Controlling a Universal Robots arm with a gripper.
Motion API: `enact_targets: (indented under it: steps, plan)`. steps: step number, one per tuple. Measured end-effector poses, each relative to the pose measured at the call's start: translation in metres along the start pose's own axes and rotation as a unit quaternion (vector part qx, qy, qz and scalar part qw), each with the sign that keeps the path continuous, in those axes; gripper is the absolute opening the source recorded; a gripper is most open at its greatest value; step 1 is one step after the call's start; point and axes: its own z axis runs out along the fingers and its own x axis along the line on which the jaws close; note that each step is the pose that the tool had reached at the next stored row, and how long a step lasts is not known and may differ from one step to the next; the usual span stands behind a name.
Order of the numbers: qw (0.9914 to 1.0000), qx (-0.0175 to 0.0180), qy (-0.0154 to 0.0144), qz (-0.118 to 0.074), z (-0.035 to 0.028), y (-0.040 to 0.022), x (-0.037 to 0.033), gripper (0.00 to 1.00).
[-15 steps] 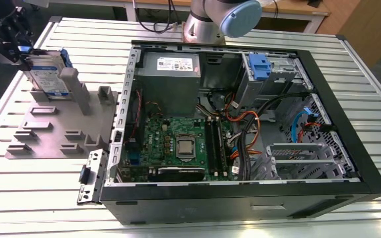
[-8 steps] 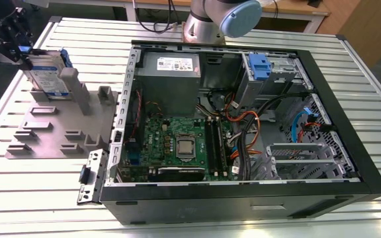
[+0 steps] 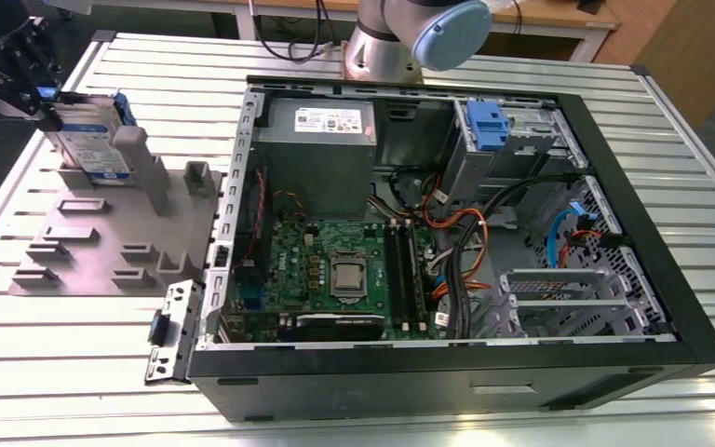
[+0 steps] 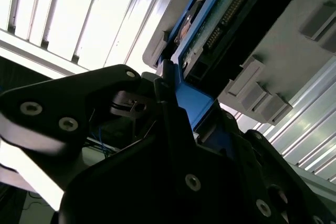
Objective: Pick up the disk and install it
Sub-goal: 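Pick up the disk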
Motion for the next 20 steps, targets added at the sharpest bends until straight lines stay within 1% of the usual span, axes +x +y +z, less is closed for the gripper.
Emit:
enact_targets:
  steps: [13,15,17,20]
  plan:
    - [1.00000,0.0000,0.0001,0.000,0.0000,0.0000,0.0000,0.37]
    - [1.00000,0.0001,0.0010,0.000,-0.0003,0.0000,0.0000,0.37]
    - [1.00000,0.0001,0.0017,0.000,-0.0021,-0.0001,0.0000,0.37]
    - [1.00000,0.0001,0.0022,0.000,-0.0068,-0.0001,-0.0001,0.37]
